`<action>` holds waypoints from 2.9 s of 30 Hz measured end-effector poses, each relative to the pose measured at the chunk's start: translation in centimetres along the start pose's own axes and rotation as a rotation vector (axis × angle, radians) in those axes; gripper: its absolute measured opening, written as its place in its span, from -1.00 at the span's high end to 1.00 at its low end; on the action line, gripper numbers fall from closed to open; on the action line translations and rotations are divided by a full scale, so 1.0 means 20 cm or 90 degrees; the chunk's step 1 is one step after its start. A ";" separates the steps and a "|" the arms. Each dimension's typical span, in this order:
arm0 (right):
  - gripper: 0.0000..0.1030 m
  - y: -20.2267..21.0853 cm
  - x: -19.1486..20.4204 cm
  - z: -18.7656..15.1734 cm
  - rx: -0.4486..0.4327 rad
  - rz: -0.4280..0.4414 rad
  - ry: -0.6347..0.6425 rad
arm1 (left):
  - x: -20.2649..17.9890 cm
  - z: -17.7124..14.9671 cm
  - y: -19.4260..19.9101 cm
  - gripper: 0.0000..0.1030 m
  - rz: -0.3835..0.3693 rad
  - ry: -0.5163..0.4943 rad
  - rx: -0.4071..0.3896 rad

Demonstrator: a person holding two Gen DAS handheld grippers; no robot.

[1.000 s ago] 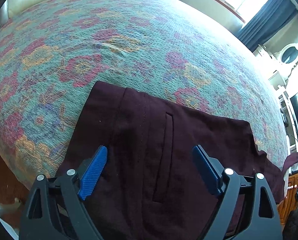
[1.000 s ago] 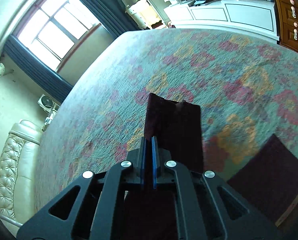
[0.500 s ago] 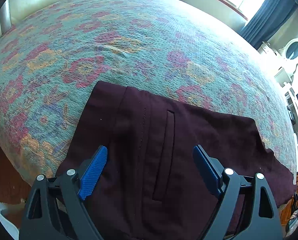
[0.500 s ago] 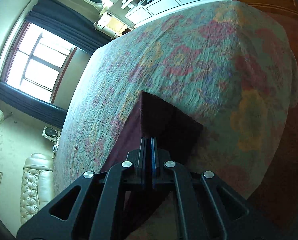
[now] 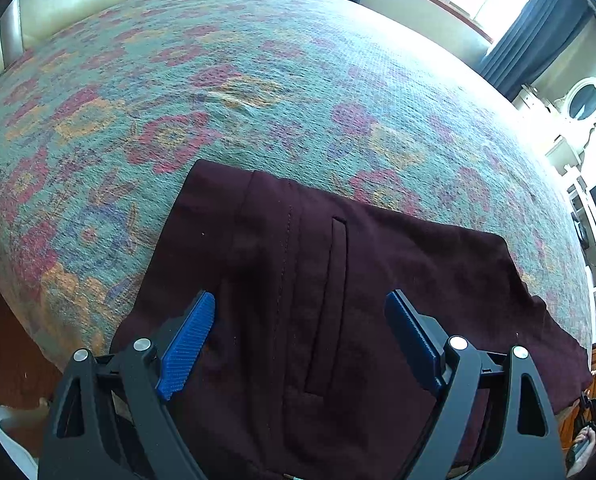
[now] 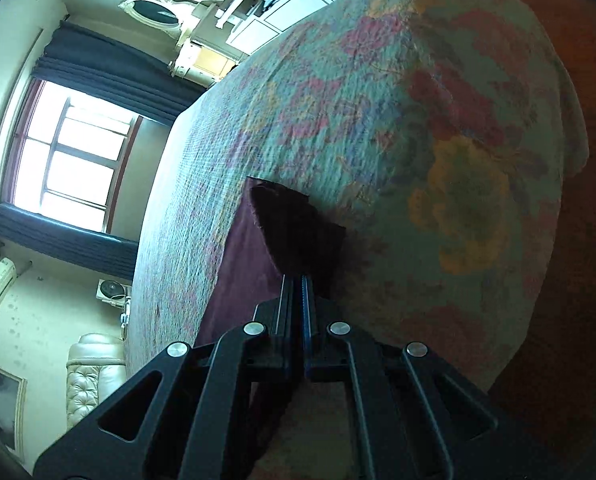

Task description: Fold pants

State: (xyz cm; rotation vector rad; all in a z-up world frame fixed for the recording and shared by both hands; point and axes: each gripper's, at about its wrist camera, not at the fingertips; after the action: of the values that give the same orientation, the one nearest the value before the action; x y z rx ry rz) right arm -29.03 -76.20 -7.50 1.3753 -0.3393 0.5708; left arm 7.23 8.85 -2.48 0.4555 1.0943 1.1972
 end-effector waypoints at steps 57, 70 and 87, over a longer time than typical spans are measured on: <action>-0.14 -0.36 0.55 0.39 0.247 -0.038 0.348 | -0.05 -0.03 0.05 -0.74 0.077 -0.097 -0.041; 0.82 -0.02 0.85 0.21 0.148 -0.099 0.457 | 0.13 -0.05 0.03 -0.74 0.067 -0.054 -0.004; 0.82 0.42 1.51 -0.60 0.150 0.096 0.601 | 0.14 -0.04 0.01 -0.76 0.063 -0.056 -0.001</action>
State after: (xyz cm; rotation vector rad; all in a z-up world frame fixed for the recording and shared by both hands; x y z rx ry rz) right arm -10.17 -58.13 13.73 1.1566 0.4049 1.3350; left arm 6.31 11.27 -3.96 0.5608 1.0050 1.2537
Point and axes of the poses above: each gripper's, at about its wrist camera, not at the fingertips, and y roughly against the way its jaws point, x to its left, z to its top, and after that the axes turned 12 degrees about -z, right-handed
